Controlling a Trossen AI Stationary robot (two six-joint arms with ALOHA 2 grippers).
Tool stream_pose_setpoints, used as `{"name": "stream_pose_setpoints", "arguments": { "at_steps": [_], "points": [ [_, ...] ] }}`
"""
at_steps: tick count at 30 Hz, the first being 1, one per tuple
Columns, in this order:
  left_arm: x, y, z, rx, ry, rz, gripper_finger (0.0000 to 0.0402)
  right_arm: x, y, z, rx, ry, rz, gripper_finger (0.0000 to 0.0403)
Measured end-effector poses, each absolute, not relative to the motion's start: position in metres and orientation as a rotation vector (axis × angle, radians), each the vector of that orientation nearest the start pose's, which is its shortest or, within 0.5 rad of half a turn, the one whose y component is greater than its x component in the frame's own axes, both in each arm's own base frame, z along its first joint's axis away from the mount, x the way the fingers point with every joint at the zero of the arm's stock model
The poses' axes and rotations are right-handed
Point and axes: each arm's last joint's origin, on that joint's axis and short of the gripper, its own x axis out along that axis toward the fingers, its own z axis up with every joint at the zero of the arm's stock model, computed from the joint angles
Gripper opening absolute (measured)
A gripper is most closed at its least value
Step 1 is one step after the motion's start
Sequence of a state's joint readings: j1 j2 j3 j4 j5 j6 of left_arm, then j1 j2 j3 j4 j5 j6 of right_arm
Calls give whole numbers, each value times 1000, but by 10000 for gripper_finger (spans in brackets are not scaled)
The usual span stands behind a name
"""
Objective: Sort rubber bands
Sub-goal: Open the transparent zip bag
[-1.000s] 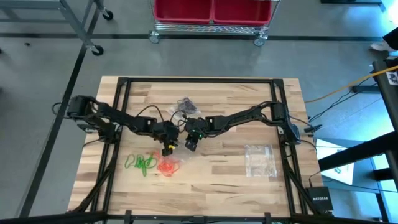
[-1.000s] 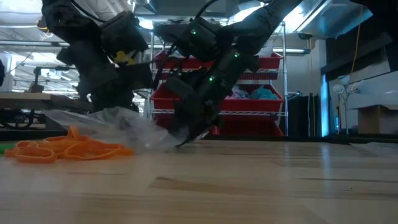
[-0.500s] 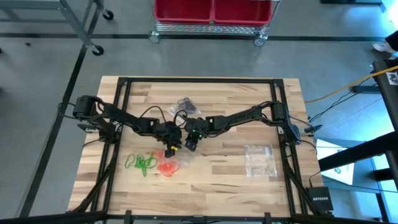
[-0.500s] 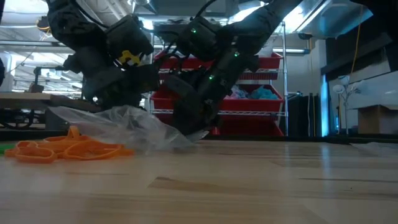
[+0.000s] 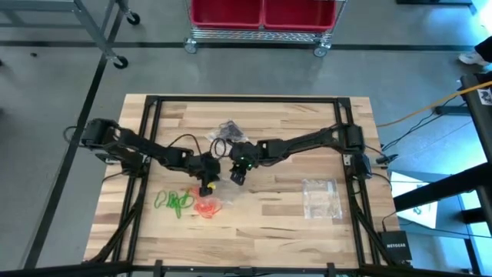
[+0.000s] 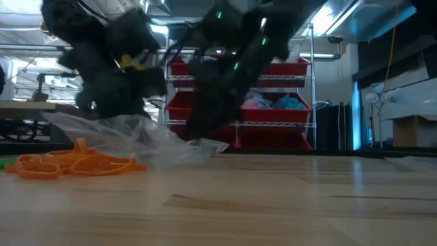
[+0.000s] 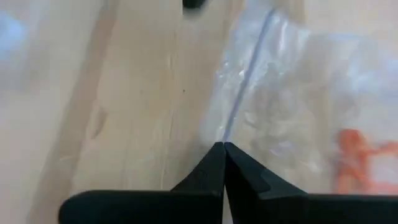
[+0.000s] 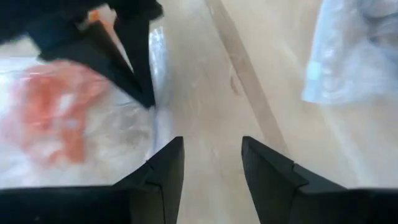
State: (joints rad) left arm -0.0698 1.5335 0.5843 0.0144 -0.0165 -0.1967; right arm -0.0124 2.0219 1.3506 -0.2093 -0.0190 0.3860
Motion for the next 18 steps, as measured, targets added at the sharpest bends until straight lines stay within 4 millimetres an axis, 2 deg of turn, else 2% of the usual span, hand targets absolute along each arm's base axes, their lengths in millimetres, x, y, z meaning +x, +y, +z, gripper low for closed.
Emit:
{"name": "stream_pose_setpoints", "arguments": {
  "at_steps": [4,9,14,18],
  "points": [
    [250,-21,157,-112,894,65,0,411,-5,193,363,877,-160,153],
    [233,-19,178,-195,886,106,0,402,-5,218,412,829,-186,153],
    [218,-18,185,-344,901,190,0,402,3,215,503,844,-200,153],
    [208,-16,174,-422,946,258,17,404,16,200,523,902,-186,153]
  ]
}}
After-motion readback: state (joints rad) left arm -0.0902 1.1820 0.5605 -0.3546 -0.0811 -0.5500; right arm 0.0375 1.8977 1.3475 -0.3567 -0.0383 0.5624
